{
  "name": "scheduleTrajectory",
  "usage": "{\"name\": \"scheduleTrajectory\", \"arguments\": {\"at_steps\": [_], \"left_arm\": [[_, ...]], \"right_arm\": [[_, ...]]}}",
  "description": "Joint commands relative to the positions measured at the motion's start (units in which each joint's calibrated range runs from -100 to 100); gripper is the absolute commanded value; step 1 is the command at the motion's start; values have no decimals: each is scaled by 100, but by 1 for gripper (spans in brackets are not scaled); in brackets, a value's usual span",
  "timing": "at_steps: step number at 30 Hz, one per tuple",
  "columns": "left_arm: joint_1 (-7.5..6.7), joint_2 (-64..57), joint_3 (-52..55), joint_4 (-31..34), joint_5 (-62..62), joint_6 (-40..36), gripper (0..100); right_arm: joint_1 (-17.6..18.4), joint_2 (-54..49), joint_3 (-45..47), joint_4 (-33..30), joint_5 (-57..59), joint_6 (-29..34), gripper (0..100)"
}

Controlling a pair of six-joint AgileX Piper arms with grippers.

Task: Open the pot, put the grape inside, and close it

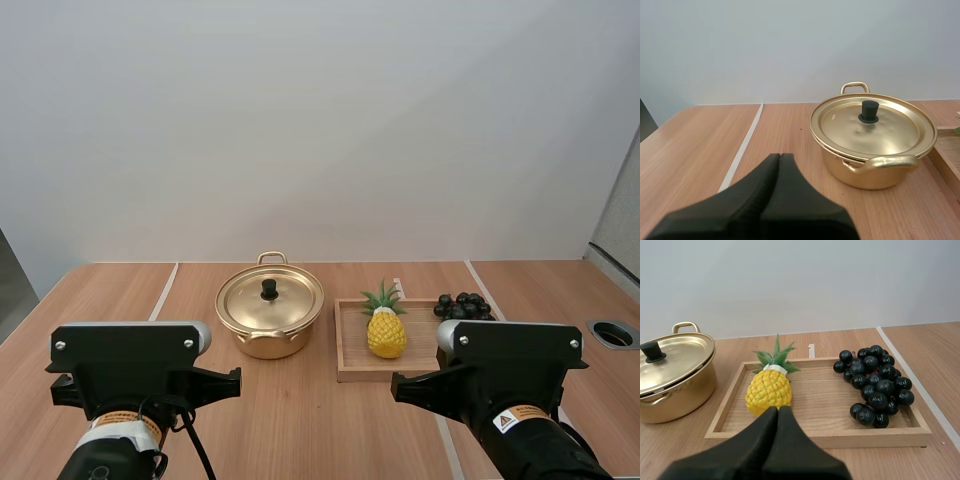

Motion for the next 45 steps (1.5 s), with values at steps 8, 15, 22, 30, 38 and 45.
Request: {"name": "scheduleTrajectory", "arguments": {"at_steps": [8, 15, 22, 30, 38, 45], "left_arm": [[13, -31, 9, 237, -1835, -55, 0], [13, -31, 9, 237, -1835, -55, 0], [13, -31, 9, 237, -1835, -55, 0], [13, -31, 9, 237, -2015, -55, 0], [13, -31, 9, 248, -2000, -55, 0], [13, -31, 9, 249, -2129, -30, 0]], "right_arm": [[-20, -32, 22, -550, -1759, -25, 0], [-20, -32, 22, -550, -1759, -25, 0], [-20, -32, 22, -550, -1759, -25, 0], [-20, -32, 22, -471, -1752, -25, 0], [-20, -32, 22, -598, -1707, -25, 0], [-20, -32, 22, -1177, -1674, -384, 0]]}}
